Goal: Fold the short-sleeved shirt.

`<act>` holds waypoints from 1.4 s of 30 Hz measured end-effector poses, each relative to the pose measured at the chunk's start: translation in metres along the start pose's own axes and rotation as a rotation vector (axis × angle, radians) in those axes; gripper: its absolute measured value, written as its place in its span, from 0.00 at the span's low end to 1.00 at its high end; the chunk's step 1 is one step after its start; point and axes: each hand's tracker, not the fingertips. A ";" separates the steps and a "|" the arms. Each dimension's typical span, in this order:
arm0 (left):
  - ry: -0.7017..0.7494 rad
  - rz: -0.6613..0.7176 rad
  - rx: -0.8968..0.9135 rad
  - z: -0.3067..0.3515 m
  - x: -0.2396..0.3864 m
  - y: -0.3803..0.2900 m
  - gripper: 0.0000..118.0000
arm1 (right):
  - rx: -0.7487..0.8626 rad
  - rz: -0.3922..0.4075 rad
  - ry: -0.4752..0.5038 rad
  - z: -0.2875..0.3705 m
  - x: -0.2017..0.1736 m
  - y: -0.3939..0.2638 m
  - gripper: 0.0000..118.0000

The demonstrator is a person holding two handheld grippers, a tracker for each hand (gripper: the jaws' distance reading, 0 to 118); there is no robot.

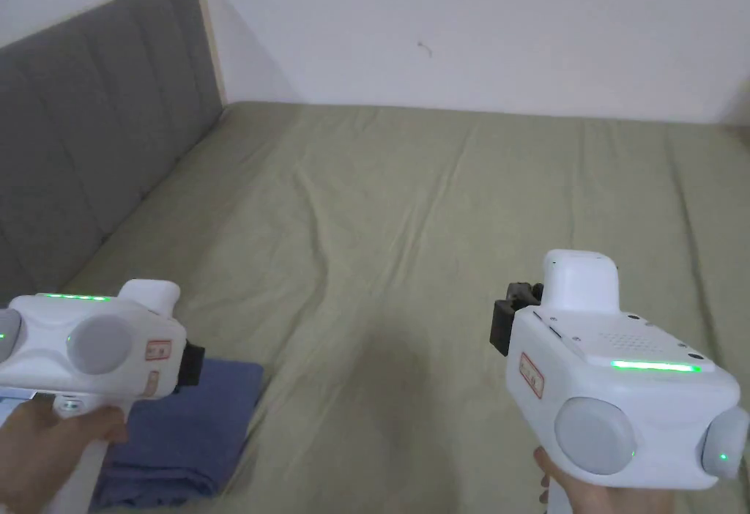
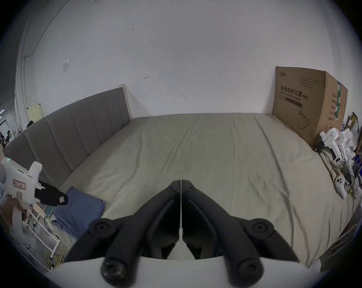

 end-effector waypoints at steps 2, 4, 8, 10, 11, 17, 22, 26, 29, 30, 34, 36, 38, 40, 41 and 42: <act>-0.009 0.026 0.038 0.014 0.024 0.000 0.00 | -0.001 -0.011 -0.005 0.008 0.009 -0.001 0.01; -0.033 0.055 0.112 0.026 0.045 0.000 0.00 | 0.002 -0.025 -0.007 0.017 0.019 -0.001 0.01; 0.038 0.006 0.289 0.062 0.102 -0.002 0.00 | 0.042 -0.010 -0.022 0.040 0.037 0.010 0.01; 0.025 -0.010 0.358 0.075 0.123 0.000 0.00 | 0.061 -0.019 -0.027 0.051 0.046 0.019 0.01; 0.032 -0.015 0.387 0.082 0.136 0.002 0.00 | 0.076 -0.026 -0.021 0.057 0.051 0.024 0.01; 0.037 -0.051 0.615 0.141 0.184 0.003 0.00 | 0.202 -0.007 -0.081 0.099 0.067 0.049 0.01; 0.074 -0.068 0.786 0.187 0.205 -0.003 0.00 | 0.307 0.023 -0.130 0.132 0.073 0.061 0.02; 0.121 -0.085 0.860 0.210 0.218 -0.009 0.00 | 0.368 0.043 -0.147 0.155 0.076 0.066 0.02; 0.116 -0.072 0.891 0.218 0.222 -0.010 0.01 | 0.401 0.024 -0.147 0.165 0.081 0.072 0.04; 0.108 -0.058 0.882 0.220 0.222 -0.009 0.05 | 0.408 0.023 -0.153 0.166 0.083 0.073 0.05; 0.084 -0.031 0.865 0.218 0.224 -0.008 0.74 | 0.410 -0.007 -0.152 0.170 0.092 0.070 0.31; 0.079 -0.044 0.850 0.217 0.225 -0.009 0.86 | 0.409 -0.022 -0.145 0.169 0.097 0.068 0.62; 0.040 -0.060 0.867 0.221 0.227 -0.015 0.89 | 0.402 -0.032 -0.145 0.166 0.100 0.067 0.75; 0.031 -0.055 0.864 0.223 0.228 -0.015 0.95 | 0.396 -0.035 -0.139 0.164 0.101 0.066 0.75; 0.023 -0.057 0.858 0.223 0.229 -0.014 0.96 | 0.394 -0.038 -0.142 0.162 0.101 0.066 0.75; 0.022 -0.056 0.860 0.223 0.229 -0.014 0.96 | 0.391 -0.038 -0.141 0.162 0.100 0.066 0.75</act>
